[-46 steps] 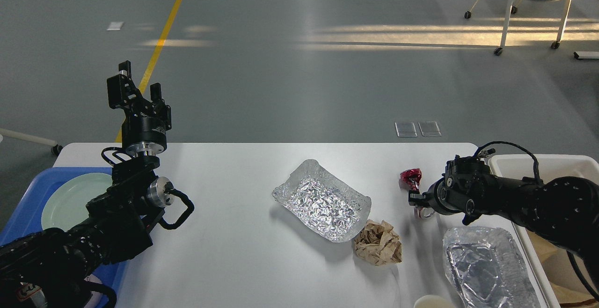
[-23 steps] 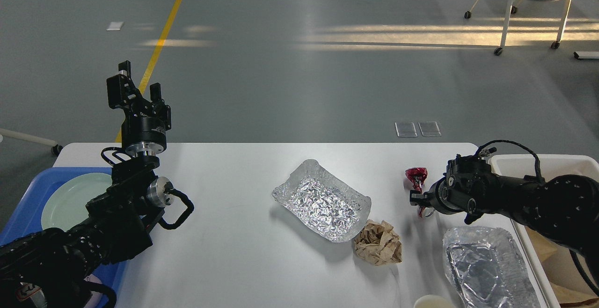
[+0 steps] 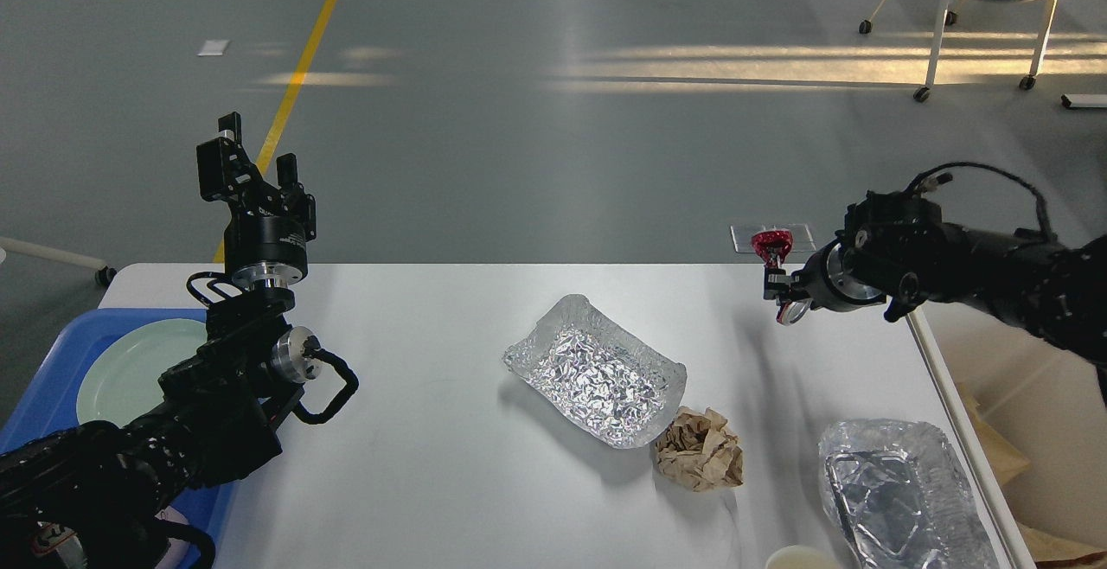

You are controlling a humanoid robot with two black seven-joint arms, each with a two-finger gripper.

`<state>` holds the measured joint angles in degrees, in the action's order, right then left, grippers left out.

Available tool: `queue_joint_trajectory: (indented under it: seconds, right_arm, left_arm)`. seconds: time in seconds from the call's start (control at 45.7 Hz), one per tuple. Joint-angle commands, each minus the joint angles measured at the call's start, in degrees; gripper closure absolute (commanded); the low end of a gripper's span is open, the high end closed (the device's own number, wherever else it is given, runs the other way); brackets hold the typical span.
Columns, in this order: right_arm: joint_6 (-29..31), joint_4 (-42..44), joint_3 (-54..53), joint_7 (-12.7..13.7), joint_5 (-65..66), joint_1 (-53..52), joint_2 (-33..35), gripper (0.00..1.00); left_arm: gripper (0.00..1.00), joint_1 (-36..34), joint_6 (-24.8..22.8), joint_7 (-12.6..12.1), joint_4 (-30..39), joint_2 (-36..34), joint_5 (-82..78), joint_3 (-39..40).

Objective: Tidy desktop
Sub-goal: 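Lift the red can up and carry it toward the bin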

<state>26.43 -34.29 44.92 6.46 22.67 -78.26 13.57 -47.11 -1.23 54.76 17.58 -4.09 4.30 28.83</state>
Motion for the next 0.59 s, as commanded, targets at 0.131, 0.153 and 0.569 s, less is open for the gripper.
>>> queue_joint_trajectory:
  seconds: [0.131,0.153,0.569]
  right_arm:
    - [25.2,-6.8,-0.3,-5.9,-0.4,-26.2,8.6,0.85]
    - [27.7,-6.8,-0.3,-6.7,-0.5,-28.2,9.0,0.85]
    - [28.6,-33.2,0.5,-9.2,-1.3,-54.7,19.5,0.86]
  left_arm:
    - [0.04,0.0,0.0,0.0,0.0,0.0,0.0,0.0]
    - [0.04,0.0,0.0,0.0,0.0,0.0,0.0,0.0]
    - [0.04,0.0,0.0,0.0,0.0,0.0,0.0,0.0]
